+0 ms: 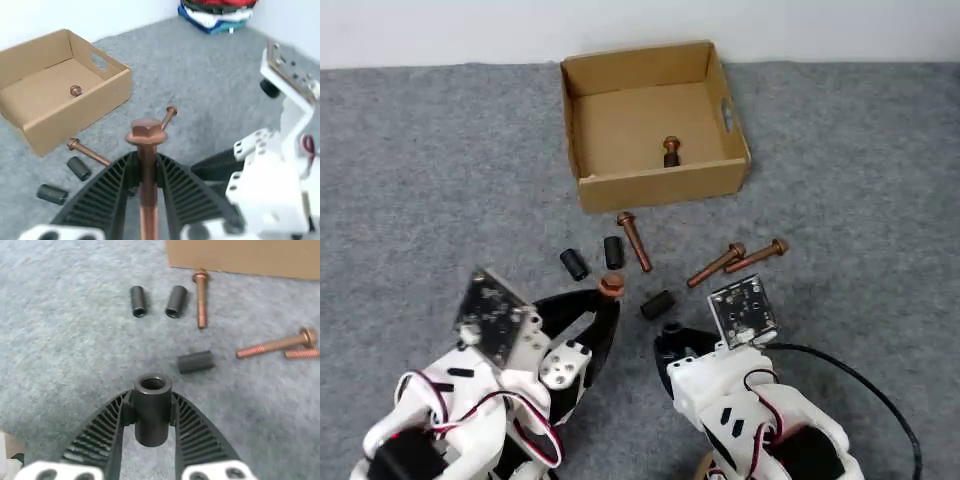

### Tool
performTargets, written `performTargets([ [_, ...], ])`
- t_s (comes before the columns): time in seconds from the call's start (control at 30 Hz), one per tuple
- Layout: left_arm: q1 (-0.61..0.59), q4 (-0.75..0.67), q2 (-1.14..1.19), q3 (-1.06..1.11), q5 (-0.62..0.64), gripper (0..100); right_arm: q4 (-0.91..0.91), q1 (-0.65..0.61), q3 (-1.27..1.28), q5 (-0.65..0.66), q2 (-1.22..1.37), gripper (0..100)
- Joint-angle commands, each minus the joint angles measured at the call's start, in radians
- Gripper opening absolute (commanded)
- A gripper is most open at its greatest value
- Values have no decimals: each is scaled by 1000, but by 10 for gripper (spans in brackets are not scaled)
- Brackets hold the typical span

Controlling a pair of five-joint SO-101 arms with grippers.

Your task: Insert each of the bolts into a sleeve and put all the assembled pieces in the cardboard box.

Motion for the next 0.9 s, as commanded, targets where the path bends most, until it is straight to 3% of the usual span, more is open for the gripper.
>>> performTargets([
  [0.0, -66, -87, -58, 24, 121, 5, -84, -48, -31, 57, 8, 8],
  [0.23, -92, -307, -110, 130, 336, 5, -219, -131, -28, 143, 16, 8],
  [0.47, -89, -413, -140, 240, 341, 5, -298, -148, -28, 229, 16, 8],
  [0.87, -89, -557, -169, 377, 341, 5, -309, -148, -31, 235, 16, 8],
])
